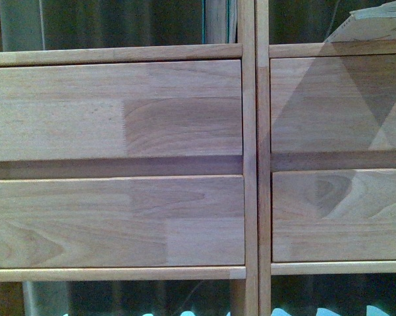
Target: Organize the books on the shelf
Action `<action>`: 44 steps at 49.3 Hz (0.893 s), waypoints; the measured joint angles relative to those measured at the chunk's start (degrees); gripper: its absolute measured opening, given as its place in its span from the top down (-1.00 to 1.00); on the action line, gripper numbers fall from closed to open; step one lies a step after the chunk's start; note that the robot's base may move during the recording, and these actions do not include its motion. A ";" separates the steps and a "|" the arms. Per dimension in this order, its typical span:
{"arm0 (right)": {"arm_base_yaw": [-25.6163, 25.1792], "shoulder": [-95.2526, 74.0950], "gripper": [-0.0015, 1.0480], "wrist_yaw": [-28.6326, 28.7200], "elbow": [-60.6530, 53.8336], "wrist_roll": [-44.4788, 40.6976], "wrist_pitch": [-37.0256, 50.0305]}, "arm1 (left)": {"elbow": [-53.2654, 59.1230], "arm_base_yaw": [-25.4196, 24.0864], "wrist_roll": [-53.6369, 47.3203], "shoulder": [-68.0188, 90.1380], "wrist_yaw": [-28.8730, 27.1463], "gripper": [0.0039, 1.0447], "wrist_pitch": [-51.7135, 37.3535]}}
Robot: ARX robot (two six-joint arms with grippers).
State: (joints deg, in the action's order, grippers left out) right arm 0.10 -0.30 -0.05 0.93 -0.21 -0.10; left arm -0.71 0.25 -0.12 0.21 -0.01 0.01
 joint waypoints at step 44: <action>-10.27 -13.49 -0.86 27.52 5.99 8.76 -4.39 | 0.00 0.00 0.00 0.00 0.02 -0.86 0.02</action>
State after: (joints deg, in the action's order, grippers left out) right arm -10.17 -13.78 27.46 6.92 8.56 -4.49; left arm -0.71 0.25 -0.12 0.21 0.01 0.03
